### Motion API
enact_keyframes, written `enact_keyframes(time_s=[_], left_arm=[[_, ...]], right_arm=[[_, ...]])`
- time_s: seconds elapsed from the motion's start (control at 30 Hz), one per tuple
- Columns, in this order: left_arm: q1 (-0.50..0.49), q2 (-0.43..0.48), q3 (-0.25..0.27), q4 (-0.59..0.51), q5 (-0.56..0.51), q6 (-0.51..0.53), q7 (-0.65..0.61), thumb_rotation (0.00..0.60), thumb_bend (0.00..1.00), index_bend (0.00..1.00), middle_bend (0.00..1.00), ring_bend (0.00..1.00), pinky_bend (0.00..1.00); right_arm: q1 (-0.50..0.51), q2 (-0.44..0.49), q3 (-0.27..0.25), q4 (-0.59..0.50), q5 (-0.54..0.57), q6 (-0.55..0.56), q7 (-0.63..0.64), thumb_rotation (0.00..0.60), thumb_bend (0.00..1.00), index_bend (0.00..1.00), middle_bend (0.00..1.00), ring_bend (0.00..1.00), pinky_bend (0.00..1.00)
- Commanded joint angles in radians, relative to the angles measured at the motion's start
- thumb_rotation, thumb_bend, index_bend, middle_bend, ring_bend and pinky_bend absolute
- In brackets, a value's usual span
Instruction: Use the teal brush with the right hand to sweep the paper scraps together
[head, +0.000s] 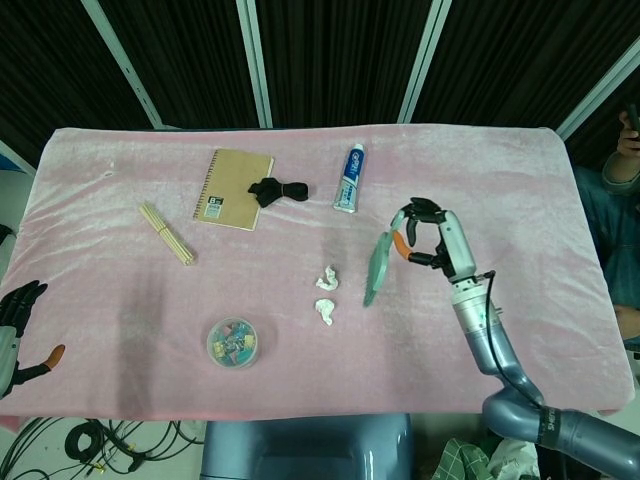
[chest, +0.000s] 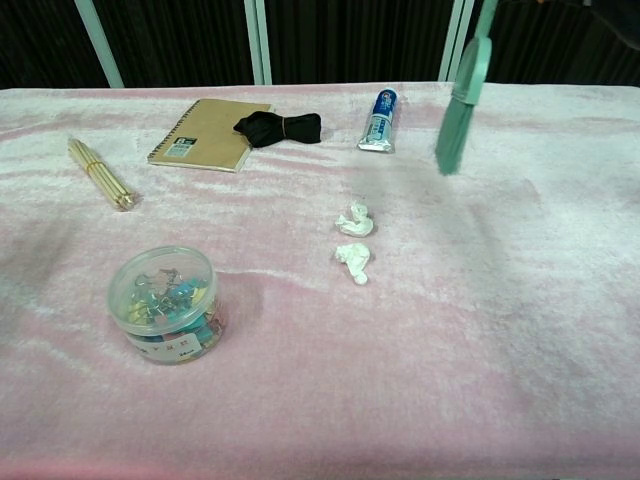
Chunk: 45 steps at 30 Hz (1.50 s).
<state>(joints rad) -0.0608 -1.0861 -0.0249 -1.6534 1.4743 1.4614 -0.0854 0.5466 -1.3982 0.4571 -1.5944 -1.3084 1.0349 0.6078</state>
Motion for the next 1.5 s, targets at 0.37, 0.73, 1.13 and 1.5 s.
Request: enact_keyframes(time_s=[0.37, 0.73, 1.13, 1.5], left_arm=[[0.001, -0.001, 0.000, -0.001, -0.001, 0.002, 0.007, 0.600, 0.28, 0.10, 0.04, 0.06, 0.31], [0.001, -0.003, -0.001, -0.003, -0.003, 0.002, 0.013, 0.600, 0.28, 0.10, 0.04, 0.06, 0.31], [0.002, -0.002, -0.002, -0.005, -0.006, 0.002, 0.011, 0.600, 0.28, 0.10, 0.04, 0.06, 0.31], [0.001, 0.001, 0.000, -0.005, -0.005, -0.003, 0.007, 0.600, 0.28, 0.10, 0.04, 0.06, 0.32]], right_arm=[[-0.031, 0.055, -0.185, 0.284, -0.200, 0.040, -0.063, 0.600, 0.48, 0.82, 0.69, 0.38, 0.17], [0.004, -0.013, -0.272, 0.485, -0.301, 0.090, -0.084, 0.600, 0.49, 0.82, 0.69, 0.38, 0.17], [0.076, -0.065, -0.370, 0.450, -0.403, 0.054, -0.119, 0.600, 0.50, 0.82, 0.67, 0.38, 0.17], [0.117, -0.070, -0.375, 0.358, -0.314, -0.076, -0.233, 0.600, 0.36, 0.54, 0.40, 0.29, 0.16]])
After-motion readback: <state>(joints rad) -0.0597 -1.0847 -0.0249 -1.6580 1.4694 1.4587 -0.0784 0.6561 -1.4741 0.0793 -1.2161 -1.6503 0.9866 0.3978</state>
